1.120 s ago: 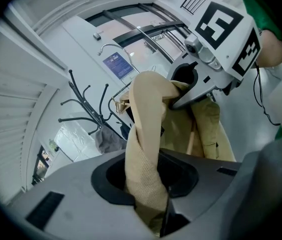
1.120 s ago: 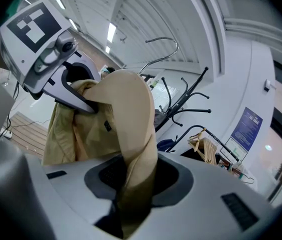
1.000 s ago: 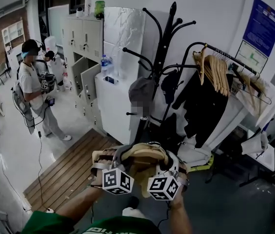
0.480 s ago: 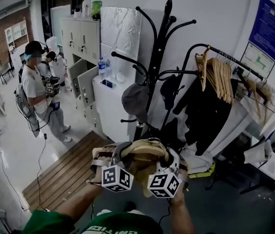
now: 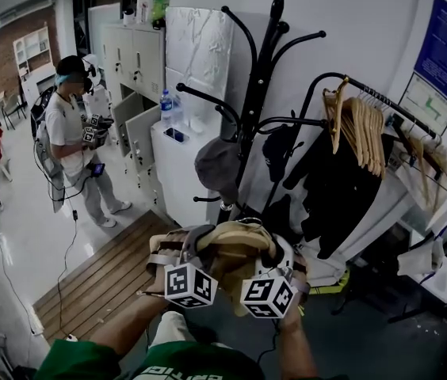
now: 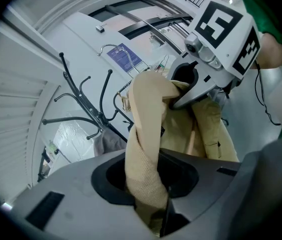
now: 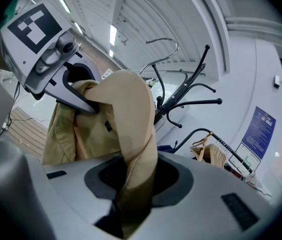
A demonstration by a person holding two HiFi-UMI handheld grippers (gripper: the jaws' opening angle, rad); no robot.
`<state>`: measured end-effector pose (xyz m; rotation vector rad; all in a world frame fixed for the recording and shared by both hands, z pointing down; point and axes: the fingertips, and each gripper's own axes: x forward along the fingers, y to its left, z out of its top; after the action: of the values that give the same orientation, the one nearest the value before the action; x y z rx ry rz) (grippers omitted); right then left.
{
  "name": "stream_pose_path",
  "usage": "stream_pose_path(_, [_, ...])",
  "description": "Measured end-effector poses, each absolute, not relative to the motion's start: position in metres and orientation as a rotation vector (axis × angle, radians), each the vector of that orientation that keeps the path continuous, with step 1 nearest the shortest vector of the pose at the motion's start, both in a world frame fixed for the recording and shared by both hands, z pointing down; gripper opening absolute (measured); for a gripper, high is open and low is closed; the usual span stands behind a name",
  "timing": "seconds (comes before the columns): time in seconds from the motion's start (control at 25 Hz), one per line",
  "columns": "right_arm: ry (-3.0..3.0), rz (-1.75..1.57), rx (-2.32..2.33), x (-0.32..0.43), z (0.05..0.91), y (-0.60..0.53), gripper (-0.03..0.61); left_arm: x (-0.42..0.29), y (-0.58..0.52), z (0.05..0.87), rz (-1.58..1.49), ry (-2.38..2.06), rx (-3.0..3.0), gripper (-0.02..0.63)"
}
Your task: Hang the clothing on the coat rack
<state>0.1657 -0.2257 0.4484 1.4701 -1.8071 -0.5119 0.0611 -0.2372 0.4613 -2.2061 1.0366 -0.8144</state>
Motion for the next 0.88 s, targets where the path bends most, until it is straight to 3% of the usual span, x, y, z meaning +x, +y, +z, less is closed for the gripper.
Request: stream_pose_path(0.88, [-1.787,-0.49,1.479,0.169,0.435,-0.286,0.118,0.064,-0.3,0.449,-0.805,1.003,-2.234,0.104])
